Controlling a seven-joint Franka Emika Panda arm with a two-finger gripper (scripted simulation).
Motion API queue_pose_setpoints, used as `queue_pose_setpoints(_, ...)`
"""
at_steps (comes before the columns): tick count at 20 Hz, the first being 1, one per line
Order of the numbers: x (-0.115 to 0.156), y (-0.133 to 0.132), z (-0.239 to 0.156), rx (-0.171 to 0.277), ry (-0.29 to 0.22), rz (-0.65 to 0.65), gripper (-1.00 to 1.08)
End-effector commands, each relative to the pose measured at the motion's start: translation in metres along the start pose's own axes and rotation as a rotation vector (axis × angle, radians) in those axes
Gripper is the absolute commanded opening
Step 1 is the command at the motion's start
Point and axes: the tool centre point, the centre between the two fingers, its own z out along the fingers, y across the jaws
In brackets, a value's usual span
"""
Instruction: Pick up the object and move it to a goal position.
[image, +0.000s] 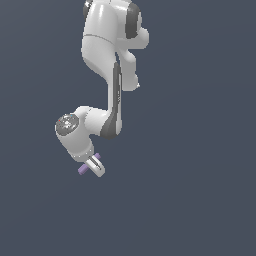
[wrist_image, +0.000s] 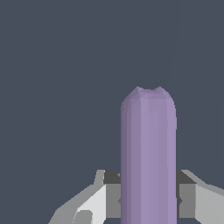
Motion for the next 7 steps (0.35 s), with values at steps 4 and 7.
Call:
queue_pose_setpoints(4, 0.0095, 0.0003, -0.0006, 0.0, 0.0, -0.001, -1.0)
queue_pose_setpoints(7, 0.0106, 0.0003, -0.0007, 0.0, 0.0, -0.001, -1.0)
